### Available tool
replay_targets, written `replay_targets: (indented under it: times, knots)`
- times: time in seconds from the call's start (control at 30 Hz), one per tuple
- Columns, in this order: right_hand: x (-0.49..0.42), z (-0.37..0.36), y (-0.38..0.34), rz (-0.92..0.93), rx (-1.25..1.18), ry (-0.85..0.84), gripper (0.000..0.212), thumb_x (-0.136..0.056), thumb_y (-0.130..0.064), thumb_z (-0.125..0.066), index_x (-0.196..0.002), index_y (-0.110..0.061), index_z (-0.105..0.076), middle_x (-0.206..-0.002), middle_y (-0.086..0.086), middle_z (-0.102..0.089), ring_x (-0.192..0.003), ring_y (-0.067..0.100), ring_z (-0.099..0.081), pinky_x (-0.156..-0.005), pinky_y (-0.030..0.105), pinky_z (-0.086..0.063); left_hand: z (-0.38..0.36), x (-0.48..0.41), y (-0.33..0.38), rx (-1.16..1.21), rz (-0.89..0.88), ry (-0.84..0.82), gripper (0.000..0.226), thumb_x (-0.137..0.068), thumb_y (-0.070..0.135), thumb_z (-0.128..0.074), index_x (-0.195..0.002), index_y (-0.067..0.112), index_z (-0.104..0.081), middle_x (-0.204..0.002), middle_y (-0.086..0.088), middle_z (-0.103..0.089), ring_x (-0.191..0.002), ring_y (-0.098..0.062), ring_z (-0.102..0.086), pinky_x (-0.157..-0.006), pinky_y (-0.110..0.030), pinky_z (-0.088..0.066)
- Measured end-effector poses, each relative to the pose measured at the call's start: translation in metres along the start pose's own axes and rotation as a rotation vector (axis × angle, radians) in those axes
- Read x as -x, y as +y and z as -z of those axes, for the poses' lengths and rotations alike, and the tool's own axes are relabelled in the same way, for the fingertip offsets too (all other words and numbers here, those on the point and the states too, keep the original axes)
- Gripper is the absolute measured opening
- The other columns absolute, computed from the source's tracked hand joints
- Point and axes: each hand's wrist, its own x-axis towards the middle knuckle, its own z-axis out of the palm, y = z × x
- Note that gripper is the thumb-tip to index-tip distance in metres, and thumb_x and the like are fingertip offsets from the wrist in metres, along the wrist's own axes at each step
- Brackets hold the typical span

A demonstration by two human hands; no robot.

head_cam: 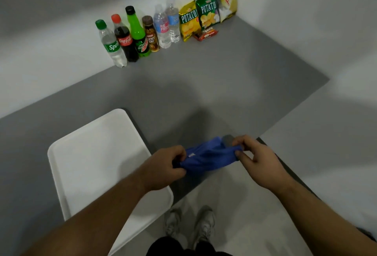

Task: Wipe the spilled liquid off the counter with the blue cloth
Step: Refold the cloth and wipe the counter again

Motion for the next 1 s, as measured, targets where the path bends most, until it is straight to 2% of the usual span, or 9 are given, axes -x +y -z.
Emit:
replay_targets:
  times: [0.13,0.2,0.27,0.37,0.5,0.67,0.77,0.87,1.0]
  knots:
    - [-0.037,-0.005,0.0,-0.049,0.029,0.021,0.033,-0.099,-0.024,-0.061,-0.118,-0.05,-0.053,-0.092,-0.021,-0.069,-0.087,-0.008,-0.065,-0.066,0.001,-0.043,-0.009,-0.008,0.006,-0.044,0.148,0.144,0.011,-0.079,0.029,-0.064,-0.082,0.028,-0.053,-0.074,0.003,-0.064,-0.065,-0.014,-0.059,-0.062,-0.039,-0.052]
    - [-0.051,-0.017,0.003,-0.054,0.161,0.018,0.036,-0.099,-0.02,-0.063,-0.13,-0.035,-0.056,-0.098,-0.01,-0.067,-0.087,0.004,-0.065,-0.069,0.005,-0.04,-0.014,-0.01,0.002,-0.256,0.224,0.235,0.015,-0.081,0.035,-0.065,-0.085,0.029,-0.052,-0.08,0.005,-0.064,-0.07,-0.016,-0.06,-0.062,-0.036,-0.052]
    - [-0.056,-0.03,0.001,-0.03,0.279,0.039,0.032,-0.097,-0.018,-0.065,-0.129,-0.021,-0.062,-0.114,0.004,-0.066,-0.103,0.021,-0.063,-0.084,0.023,-0.046,-0.02,-0.01,-0.001,-0.434,0.239,0.325,0.021,-0.081,0.042,-0.065,-0.089,0.029,-0.051,-0.086,0.007,-0.061,-0.075,-0.017,-0.058,-0.063,-0.032,-0.045]
    - [-0.048,-0.057,-0.006,0.29,0.349,-0.068,0.028,-0.09,-0.016,-0.071,-0.118,-0.015,-0.072,-0.118,0.007,-0.068,-0.11,0.029,-0.062,-0.095,0.042,-0.052,-0.033,-0.012,-0.003,-0.512,0.122,0.367,0.024,-0.082,0.043,-0.06,-0.099,0.028,-0.052,-0.099,0.007,-0.059,-0.086,-0.019,-0.059,-0.07,-0.032,-0.045]
    - [-0.032,-0.075,-0.001,0.551,0.485,-0.284,0.034,-0.096,-0.028,-0.067,-0.129,-0.025,-0.072,-0.138,0.003,-0.065,-0.124,0.028,-0.06,-0.102,0.045,-0.048,-0.035,-0.015,-0.006,-0.449,0.095,0.343,0.021,-0.088,0.039,-0.056,-0.105,0.027,-0.057,-0.109,0.005,-0.064,-0.097,-0.023,-0.062,-0.08,-0.036,-0.049]
    - [-0.023,-0.111,-0.027,0.163,0.732,-0.07,0.045,-0.091,-0.048,-0.07,-0.134,-0.032,-0.068,-0.139,0.003,-0.063,-0.117,0.03,-0.063,-0.09,0.045,-0.055,-0.003,-0.012,-0.018,-0.344,0.09,0.501,0.017,-0.087,0.035,-0.063,-0.102,0.029,-0.063,-0.101,0.008,-0.066,-0.09,-0.017,-0.062,-0.085,-0.031,-0.048]
    - [-0.042,-0.125,-0.043,0.022,0.668,-0.067,0.057,-0.098,-0.058,-0.049,-0.146,-0.028,-0.057,-0.146,0.003,-0.054,-0.123,0.029,-0.057,-0.089,0.043,-0.055,0.021,-0.015,-0.031,-0.388,0.093,0.573,0.018,-0.087,0.031,-0.067,-0.102,0.023,-0.068,-0.099,0.003,-0.07,-0.088,-0.022,-0.064,-0.084,-0.03,-0.048]
    - [-0.048,-0.114,-0.024,0.345,0.695,-0.038,0.052,-0.098,-0.05,-0.047,-0.142,-0.026,-0.063,-0.148,0.005,-0.058,-0.127,0.032,-0.058,-0.096,0.044,-0.052,0.048,-0.022,-0.05,-0.4,0.148,0.572,0.02,-0.09,0.033,-0.066,-0.107,0.024,-0.068,-0.106,0.002,-0.069,-0.096,-0.022,-0.064,-0.089,-0.033,-0.051]
    - [-0.067,-0.128,-0.001,0.676,0.769,-0.074,0.054,-0.107,-0.044,-0.024,-0.137,-0.028,-0.067,-0.148,0.0,-0.058,-0.148,0.026,-0.034,-0.105,0.043,-0.038,0.084,-0.042,-0.079,-0.4,0.229,0.597,0.019,-0.092,0.034,-0.062,-0.11,0.029,-0.064,-0.115,0.006,-0.066,-0.107,-0.02,-0.059,-0.097,-0.032,-0.046]
